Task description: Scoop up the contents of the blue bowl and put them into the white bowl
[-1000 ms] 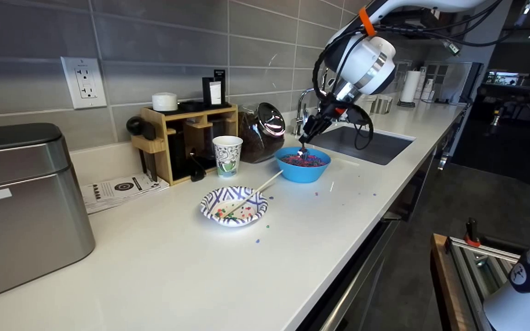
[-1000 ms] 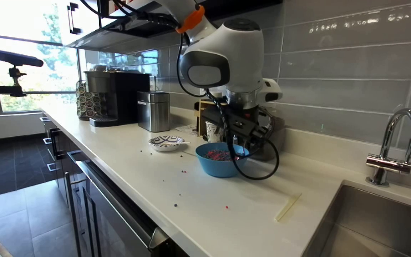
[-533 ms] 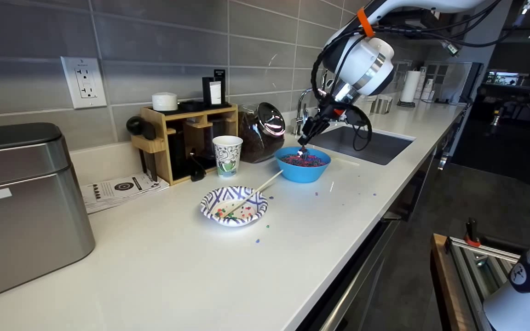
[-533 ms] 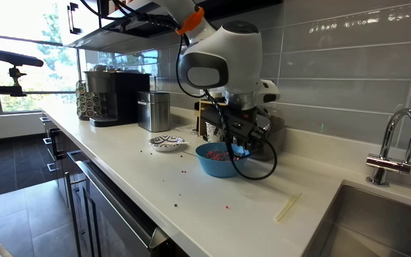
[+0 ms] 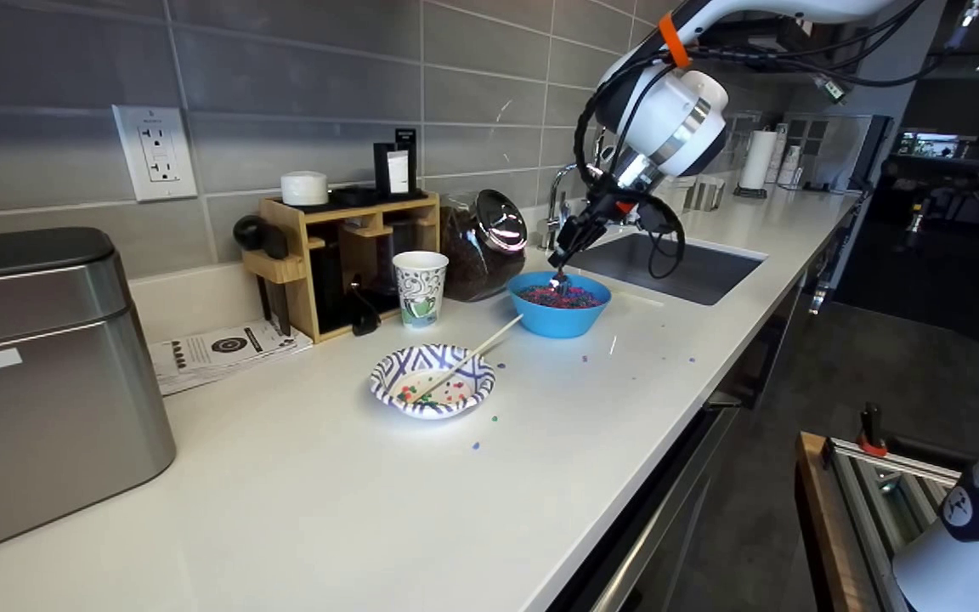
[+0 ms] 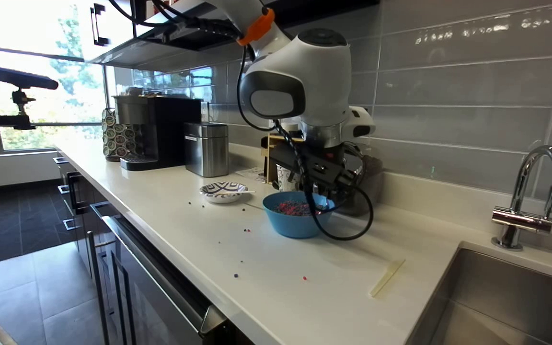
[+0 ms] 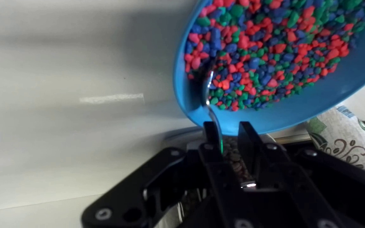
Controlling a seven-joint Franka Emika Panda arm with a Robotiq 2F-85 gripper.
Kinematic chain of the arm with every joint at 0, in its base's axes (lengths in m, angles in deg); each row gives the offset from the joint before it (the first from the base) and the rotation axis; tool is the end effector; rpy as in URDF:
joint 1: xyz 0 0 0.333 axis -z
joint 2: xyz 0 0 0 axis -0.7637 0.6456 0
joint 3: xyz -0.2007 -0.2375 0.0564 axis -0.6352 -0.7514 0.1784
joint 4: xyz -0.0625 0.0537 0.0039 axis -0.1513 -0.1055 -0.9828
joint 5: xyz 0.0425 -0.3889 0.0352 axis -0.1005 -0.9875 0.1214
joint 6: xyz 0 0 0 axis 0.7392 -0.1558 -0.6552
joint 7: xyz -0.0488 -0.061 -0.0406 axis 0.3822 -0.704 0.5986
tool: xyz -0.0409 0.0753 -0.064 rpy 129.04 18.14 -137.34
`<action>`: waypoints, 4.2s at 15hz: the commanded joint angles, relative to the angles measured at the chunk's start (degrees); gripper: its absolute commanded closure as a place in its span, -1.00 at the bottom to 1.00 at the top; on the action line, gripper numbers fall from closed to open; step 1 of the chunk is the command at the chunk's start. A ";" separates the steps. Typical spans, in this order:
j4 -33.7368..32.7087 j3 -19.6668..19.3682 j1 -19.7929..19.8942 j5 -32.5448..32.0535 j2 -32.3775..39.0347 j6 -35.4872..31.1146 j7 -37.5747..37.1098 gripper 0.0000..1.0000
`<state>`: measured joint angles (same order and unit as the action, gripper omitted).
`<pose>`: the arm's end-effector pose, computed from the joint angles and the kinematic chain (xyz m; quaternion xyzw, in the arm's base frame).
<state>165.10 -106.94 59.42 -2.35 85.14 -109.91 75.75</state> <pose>0.4618 -0.2861 0.3368 -0.9536 0.0932 -0.2765 0.0738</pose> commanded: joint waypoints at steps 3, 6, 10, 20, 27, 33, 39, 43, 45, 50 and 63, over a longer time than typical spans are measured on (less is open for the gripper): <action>0.23 0.40 -0.09 2.97 -0.09 -2.05 3.26 0.48; 0.60 0.31 -0.15 2.86 -0.50 -2.49 2.61 0.48; 0.82 0.29 -0.24 2.42 -0.49 -2.91 2.21 0.69; 1.28 0.27 -0.31 2.01 -0.83 -3.73 1.59 1.00; 3.03 0.42 -0.59 1.76 -3.43 -3.75 1.37 1.00; 5.54 0.53 -0.69 1.43 -7.05 -4.04 0.93 1.00; 7.34 0.37 -0.37 2.82 -11.08 -2.61 1.74 1.00; 7.51 0.01 -0.35 6.58 -12.65 -3.37 3.51 1.00; 7.34 -0.18 -0.44 8.94 -12.53 -4.24 5.20 1.00; 7.24 0.01 -0.64 13.67 -11.23 -7.60 10.12 1.00; 7.09 0.82 -0.68 15.66 -6.37 -7.82 12.10 1.00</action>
<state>172.48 -106.47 59.19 11.68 77.36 -116.84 87.04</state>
